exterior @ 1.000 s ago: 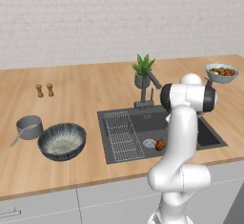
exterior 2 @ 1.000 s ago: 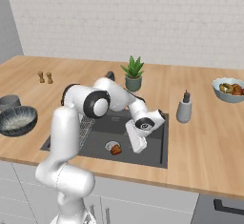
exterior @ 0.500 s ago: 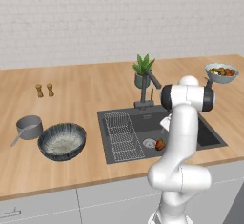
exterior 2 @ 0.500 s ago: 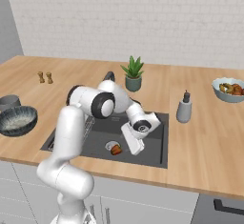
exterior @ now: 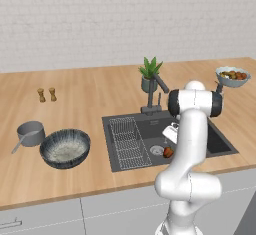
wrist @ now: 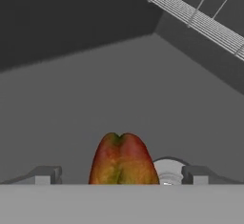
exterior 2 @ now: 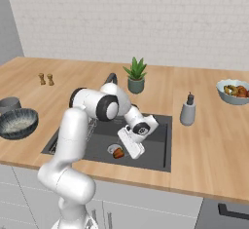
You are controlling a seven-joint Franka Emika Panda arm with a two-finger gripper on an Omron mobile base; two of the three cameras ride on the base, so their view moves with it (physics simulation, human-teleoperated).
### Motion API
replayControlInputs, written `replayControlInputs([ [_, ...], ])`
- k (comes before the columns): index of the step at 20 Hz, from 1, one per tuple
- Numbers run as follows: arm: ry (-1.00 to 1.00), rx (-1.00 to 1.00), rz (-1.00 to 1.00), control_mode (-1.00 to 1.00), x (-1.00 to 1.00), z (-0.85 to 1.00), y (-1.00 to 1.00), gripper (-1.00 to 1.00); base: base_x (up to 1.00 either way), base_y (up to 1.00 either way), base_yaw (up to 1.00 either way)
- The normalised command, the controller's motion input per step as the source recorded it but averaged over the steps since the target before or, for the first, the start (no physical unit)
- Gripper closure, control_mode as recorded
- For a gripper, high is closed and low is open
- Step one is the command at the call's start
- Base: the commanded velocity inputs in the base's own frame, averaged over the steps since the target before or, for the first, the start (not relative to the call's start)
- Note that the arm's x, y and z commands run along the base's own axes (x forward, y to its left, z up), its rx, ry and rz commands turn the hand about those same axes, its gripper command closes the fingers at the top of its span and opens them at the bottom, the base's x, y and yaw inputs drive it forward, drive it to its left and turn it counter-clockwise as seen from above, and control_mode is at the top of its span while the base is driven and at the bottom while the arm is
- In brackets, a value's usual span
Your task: Pick the bell pepper from the sink and place it in the bowl. Then pick the bowl and place it in the microwave. Then close the microwave door and press the start button.
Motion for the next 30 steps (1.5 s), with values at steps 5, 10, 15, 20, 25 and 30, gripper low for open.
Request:
replayControlInputs([
  [5,0.0,0.01,0.11,-1.0,0.06,-0.26,0.18,-1.0,0.0,0.0,0.0],
  [10,-0.04,0.01,0.1,-1.0,0.07,-0.18,0.2,-1.0,0.0,0.0,0.0],
  [15,-0.02,0.03,0.08,-1.0,0.0,-0.23,0.13,1.0,0.0,0.0,0.0],
  [20,-0.05,0.02,0.06,-1.0,0.0,-0.15,0.01,1.0,0.0,0.0,0.0],
  [25,-0.16,0.0,0.01,-1.0,-0.29,0.31,-0.09,1.0,0.0,0.0,0.0],
  [30,-0.17,0.0,0.0,-1.0,-0.75,1.0,-0.34,1.0,0.0,0.0,0.0],
])
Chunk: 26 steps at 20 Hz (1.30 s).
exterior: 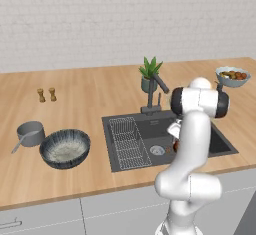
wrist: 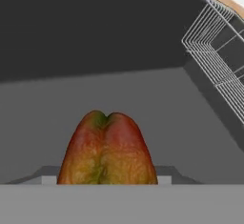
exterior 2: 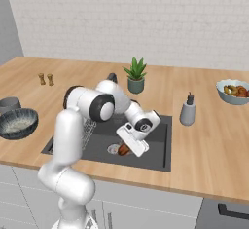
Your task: Pick the bell pepper from the sink and place it in the bowl. Then pick the bowl and place it in the microwave. Then close the microwave door and press the start button.
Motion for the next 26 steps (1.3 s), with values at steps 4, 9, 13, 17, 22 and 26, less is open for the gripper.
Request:
replayControlInputs([
  [4,-0.17,-0.01,0.0,-1.0,-0.74,1.0,-0.14,1.0,0.0,0.0,0.0],
  [9,-0.22,-0.06,0.0,-1.0,-0.73,1.0,-0.03,1.0,0.0,0.0,0.0],
  [13,-0.1,-0.05,-0.05,-1.0,-0.5,1.0,0.1,1.0,0.0,0.0,0.0],
  [17,0.0,0.0,-0.08,-1.0,-0.37,1.0,0.27,1.0,0.0,0.0,0.0],
  [22,-0.1,-0.08,-0.1,-1.0,-0.36,0.86,0.72,1.0,0.0,0.0,0.0],
  [26,0.0,-0.25,-0.02,-1.0,-0.21,0.82,0.93,1.0,0.0,0.0,0.0],
])
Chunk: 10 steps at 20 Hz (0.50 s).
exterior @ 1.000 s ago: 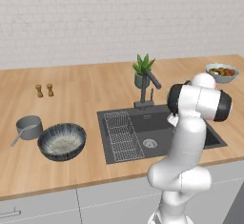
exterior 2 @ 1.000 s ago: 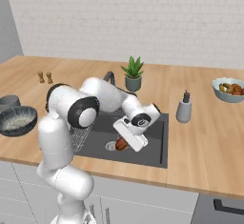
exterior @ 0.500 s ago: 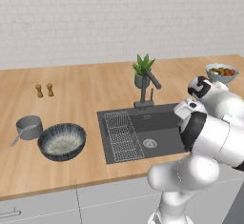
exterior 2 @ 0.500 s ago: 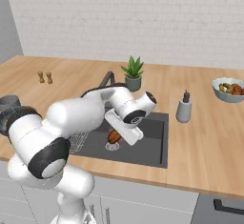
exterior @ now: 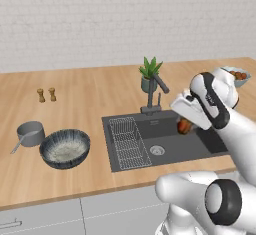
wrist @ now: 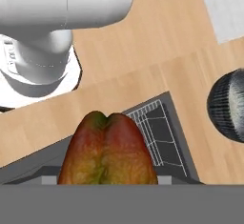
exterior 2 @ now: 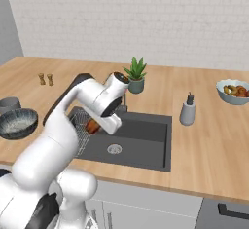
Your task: Pick the bell pepper from the sink and place it in the bowl. Then pick the bowl and place it in the microwave. Then close the microwave door and press the start button.
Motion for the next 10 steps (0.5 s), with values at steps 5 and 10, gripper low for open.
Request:
replayControlInputs([
  [5,0.11,-0.2,0.0,-1.0,0.0,0.46,1.0,1.0,0.0,0.0,0.0],
  [10,0.1,-0.04,0.06,-1.0,0.01,0.28,1.0,1.0,0.0,0.0,0.0],
])
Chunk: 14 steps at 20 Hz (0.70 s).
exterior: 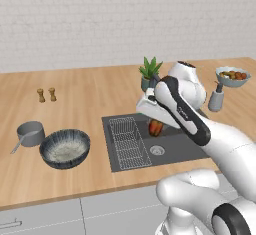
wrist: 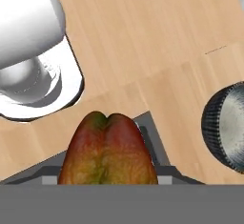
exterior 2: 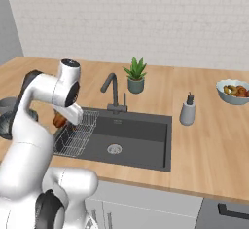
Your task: Pick the bell pepper from the sink and place it in the bowl. Then pick the bowl and place it in the microwave. Then close the microwave door and press the start button.
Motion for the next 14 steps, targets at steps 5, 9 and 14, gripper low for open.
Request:
replayControlInputs([
  [5,0.2,-0.04,0.09,-1.0,0.24,0.06,0.99,1.0,0.0,0.0,0.0],
  [9,0.16,-0.14,0.01,-1.0,0.42,0.01,1.0,1.0,0.0,0.0,0.0],
  [14,0.1,-0.23,0.0,-1.0,0.45,-0.01,1.0,1.0,0.0,0.0,0.0],
])
